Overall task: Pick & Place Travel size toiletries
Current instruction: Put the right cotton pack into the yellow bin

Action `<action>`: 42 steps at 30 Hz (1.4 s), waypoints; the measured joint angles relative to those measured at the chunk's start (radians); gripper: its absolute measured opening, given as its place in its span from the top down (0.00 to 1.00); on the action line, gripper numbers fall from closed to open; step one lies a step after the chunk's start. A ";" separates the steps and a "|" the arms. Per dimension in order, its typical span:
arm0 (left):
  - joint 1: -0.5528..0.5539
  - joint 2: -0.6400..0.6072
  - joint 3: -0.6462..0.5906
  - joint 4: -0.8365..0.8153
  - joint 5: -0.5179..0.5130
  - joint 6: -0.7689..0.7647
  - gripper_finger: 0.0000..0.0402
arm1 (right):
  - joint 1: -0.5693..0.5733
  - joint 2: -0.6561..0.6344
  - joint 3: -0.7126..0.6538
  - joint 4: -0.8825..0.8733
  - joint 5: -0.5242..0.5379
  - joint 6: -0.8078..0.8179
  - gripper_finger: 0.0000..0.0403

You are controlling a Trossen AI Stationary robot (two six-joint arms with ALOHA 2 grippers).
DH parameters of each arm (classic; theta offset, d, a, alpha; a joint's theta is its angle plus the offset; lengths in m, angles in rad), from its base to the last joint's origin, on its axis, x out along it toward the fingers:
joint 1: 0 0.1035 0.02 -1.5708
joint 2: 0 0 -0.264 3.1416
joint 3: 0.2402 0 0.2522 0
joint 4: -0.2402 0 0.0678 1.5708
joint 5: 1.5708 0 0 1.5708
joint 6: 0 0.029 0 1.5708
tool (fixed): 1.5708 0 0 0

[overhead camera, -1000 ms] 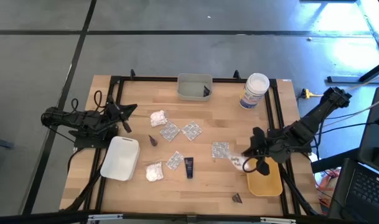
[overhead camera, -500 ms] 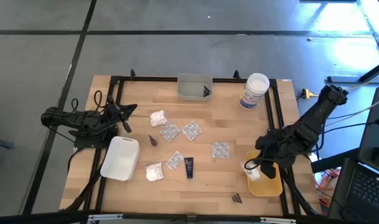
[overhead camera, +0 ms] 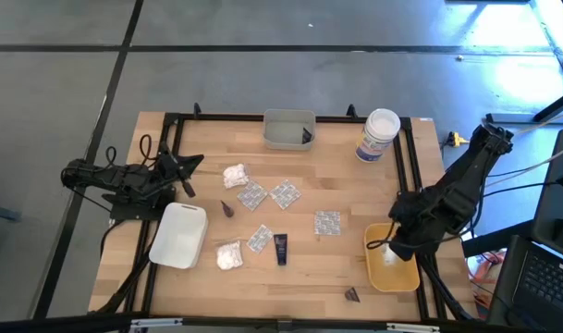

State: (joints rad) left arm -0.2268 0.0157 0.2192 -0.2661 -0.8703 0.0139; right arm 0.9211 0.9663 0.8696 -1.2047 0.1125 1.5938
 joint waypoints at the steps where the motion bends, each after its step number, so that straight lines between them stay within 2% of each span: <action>1: 0.000 0.000 0.000 0.000 0.000 0.000 0.97 | 0.000 0.008 0.000 -0.014 -0.011 0.005 1.00; 17: 0.000 0.000 0.000 0.000 0.000 0.000 0.97 | 0.000 0.149 0.000 -0.063 -0.104 0.018 1.00; 32: 0.000 0.000 0.000 0.000 0.000 0.000 0.97 | 0.003 0.248 -0.001 -0.031 -0.094 -0.064 1.00; 42: 0.000 0.000 0.000 0.000 0.000 0.000 0.97 | 0.003 0.291 -0.027 -0.027 -0.101 -0.084 0.95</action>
State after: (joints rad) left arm -0.2268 0.0154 0.2193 -0.2661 -0.8703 0.0139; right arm 0.9241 1.2575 0.8425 -1.2313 0.0113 1.5101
